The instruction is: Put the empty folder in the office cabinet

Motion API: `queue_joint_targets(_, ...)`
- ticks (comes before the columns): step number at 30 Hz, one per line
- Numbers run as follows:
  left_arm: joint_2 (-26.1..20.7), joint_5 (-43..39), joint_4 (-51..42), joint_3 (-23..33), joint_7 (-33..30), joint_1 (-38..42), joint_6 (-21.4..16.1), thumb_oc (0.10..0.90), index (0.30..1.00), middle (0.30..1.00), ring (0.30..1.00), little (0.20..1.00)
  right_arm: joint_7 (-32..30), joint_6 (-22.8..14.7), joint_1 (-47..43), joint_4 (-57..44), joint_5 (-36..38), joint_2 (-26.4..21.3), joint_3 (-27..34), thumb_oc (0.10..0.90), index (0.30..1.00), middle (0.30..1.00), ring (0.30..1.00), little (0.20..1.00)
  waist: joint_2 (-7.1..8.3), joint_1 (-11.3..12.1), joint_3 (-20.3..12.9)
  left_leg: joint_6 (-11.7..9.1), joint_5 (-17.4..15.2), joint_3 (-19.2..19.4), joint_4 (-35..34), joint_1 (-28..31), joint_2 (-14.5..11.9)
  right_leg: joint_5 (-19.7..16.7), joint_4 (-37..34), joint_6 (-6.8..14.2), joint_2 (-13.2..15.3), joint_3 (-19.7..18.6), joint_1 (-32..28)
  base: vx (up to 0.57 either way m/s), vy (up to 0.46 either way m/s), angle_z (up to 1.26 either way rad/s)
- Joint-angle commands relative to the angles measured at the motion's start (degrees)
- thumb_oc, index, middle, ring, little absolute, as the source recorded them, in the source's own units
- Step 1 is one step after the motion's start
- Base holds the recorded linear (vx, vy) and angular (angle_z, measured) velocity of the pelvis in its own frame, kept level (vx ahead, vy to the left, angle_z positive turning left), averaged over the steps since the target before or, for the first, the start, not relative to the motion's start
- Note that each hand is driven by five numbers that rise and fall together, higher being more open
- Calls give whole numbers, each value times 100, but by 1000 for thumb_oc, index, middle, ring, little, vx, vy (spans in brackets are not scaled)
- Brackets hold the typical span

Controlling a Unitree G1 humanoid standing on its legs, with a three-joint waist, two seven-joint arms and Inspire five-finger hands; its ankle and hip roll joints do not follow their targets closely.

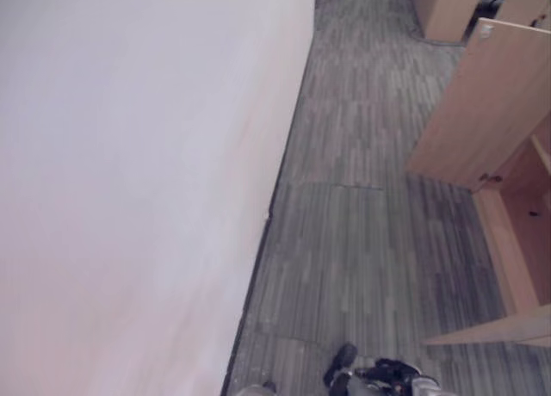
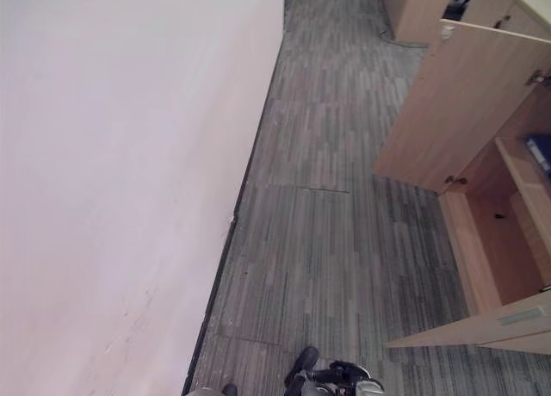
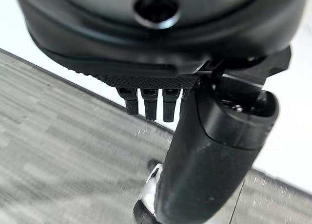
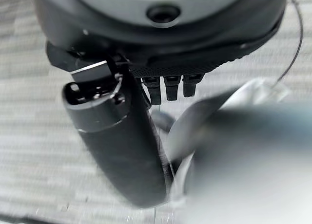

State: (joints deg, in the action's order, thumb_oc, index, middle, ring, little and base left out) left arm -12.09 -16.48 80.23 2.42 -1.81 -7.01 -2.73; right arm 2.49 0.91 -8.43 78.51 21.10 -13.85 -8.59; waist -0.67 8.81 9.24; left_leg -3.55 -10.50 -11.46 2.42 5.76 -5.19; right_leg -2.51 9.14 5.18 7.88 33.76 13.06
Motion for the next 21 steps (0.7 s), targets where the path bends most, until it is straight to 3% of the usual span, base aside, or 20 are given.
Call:
queue_joint_targets(1,-149,123,50,-144,-172,41,-64,800,900,900,900,900,-81,-28,-149,-87,138,-158,-40,800,900,900,900,900,-45,53,64,236,-155,-222,-163,375,409,-176,160,186,574,-614,130,105,-105,28)
queue_joint_targets(9,-220,66,-55,-268,-278,234,-118,800,900,900,900,900,-114,-35,-83,-148,110,-233,-32,800,900,900,900,900,-144,-29,162,126,89,-394,94,241,239,394,840,-45,648,-625,240,135,-100,26)
queue_joint_targets(11,-212,69,-62,-237,-282,211,-131,800,900,900,900,900,-111,-30,-30,-151,150,-216,-18,800,900,900,900,900,-132,-47,175,26,274,-324,720,109,311,495,698,-137,546,-705,49,151,-94,21)
queue_joint_targets(15,-94,-64,-7,-130,-289,184,-124,800,900,900,900,900,-191,-123,66,-173,784,-201,317,800,900,900,900,900,-128,88,328,-198,1095,-182,2926,-790,873,714,249,-429,262,-995,-565,118,-66,5)
queue_joint_targets(17,-16,-92,19,-145,-281,117,-111,800,900,900,900,900,-173,-114,143,-194,756,-233,333,800,900,900,900,900,-144,141,329,-233,965,-86,3488,-1403,1101,813,146,-454,279,-1133,-747,167,-8,-55)
queue_joint_targets(19,48,-109,47,-130,-263,73,-95,800,900,900,900,900,-155,-82,158,-170,653,-249,323,800,900,900,900,900,-79,179,315,-69,661,127,3252,-1897,921,891,5,-383,366,-1192,-987,267,24,-76)
queue_joint_targets(21,33,-88,31,-111,-275,7,-85,800,900,900,900,900,-163,-68,151,-80,571,-238,304,800,900,900,900,900,95,305,339,71,289,339,2522,-2205,634,914,-92,-282,462,-1302,-1169,296,88,-5)
